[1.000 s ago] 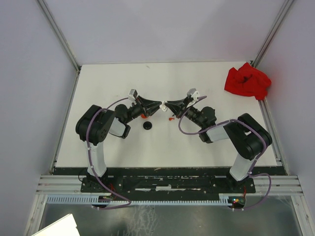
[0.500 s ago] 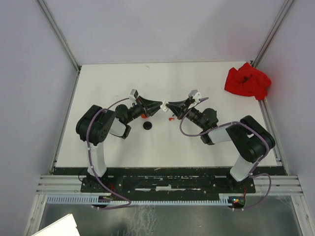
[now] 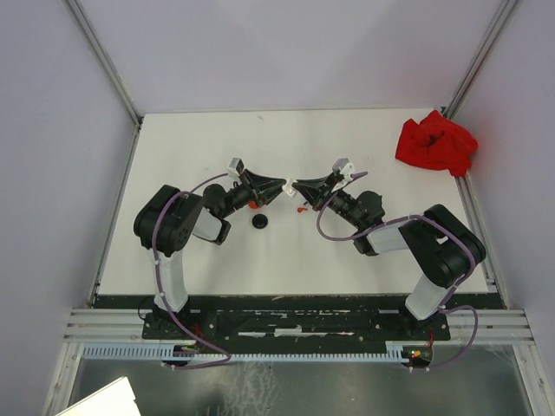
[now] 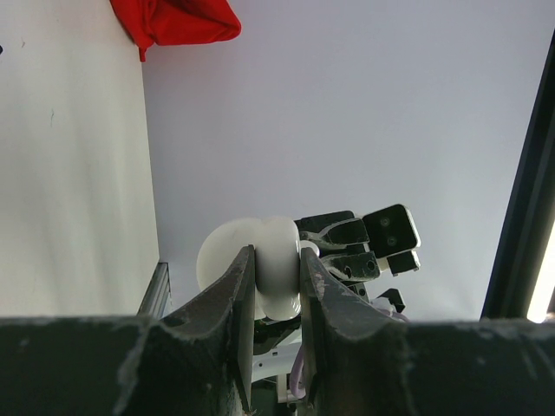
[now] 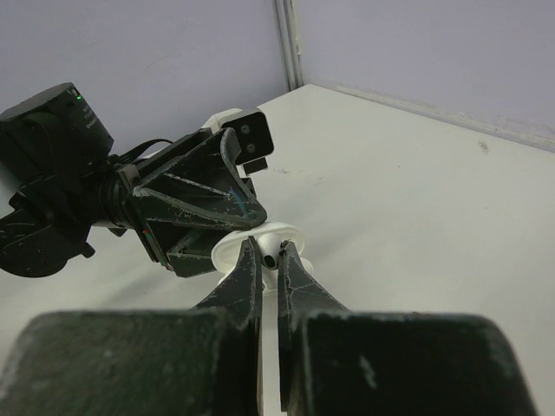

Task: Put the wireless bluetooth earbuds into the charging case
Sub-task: Place the earbud in the charging case, then adjust the earbud with the charging case.

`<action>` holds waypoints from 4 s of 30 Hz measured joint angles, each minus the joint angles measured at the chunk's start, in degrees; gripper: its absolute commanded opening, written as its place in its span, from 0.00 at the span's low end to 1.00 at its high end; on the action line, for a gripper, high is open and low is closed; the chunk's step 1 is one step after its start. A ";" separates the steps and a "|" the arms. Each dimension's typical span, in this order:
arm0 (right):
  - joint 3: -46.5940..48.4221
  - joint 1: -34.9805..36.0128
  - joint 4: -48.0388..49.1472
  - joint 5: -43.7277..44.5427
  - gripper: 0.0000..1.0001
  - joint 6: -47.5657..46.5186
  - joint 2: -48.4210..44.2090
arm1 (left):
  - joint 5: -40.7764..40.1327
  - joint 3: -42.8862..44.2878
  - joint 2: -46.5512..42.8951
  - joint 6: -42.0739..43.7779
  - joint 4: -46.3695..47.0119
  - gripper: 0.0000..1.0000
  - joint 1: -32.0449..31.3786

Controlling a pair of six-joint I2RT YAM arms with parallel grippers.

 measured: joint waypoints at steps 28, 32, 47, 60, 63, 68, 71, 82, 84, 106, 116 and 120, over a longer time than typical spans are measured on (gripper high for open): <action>0.00 0.02 -0.07 1.27 0.25 2.14 0.02 | -0.46 -0.04 -0.31 -0.11 -0.04 0.03 0.00; 0.00 0.00 -0.24 1.27 0.28 2.25 0.00 | -1.01 -0.07 -0.31 -0.11 -0.04 0.03 0.00; -0.02 -0.42 -2.10 1.73 0.51 3.30 -2.23 | -1.53 -0.07 -0.31 -0.11 0.07 0.03 0.07; 22.21 -1.62 -60.83 20.59 0.66 0.94 -23.61 | -3.34 -1.05 0.37 0.50 0.09 0.03 0.07; 27.56 -1.60 -73.33 23.43 0.69 0.09 -22.77 | -4.33 -1.51 0.24 2.40 -0.31 0.03 0.07; 32.41 -1.11 -89.50 25.24 0.70 -0.42 -15.41 | -5.64 -1.99 -1.09 5.25 -2.12 0.03 0.07; 33.24 0.15 -95.43 25.99 0.71 -0.72 -11.32 | -5.99 -2.05 -1.81 6.27 -3.13 0.03 0.07; 39.32 6.88 -102.51 28.46 0.71 -1.29 -4.81 | -6.12 -2.05 -1.95 9.35 -7.17 0.03 -0.22; 40.33 7.08 -102.57 28.55 0.71 -1.29 -4.02 | -6.12 -2.05 -1.95 9.46 -7.74 0.03 -0.35; 48.68 6.80 -104.26 34.95 0.70 -2.32 4.26 | -5.97 -1.99 -2.01 9.46 -8.11 0.03 -0.50; 25.64 6.75 -87.97 36.11 0.72 -5.92 -10.60 | -11.10 -0.31 -6.99 9.84 -17.55 0.03 -0.83; 22.12 6.75 -80.61 36.57 0.73 -7.56 -11.67 | -15.87 1.40 -8.81 9.81 -22.60 0.03 -1.40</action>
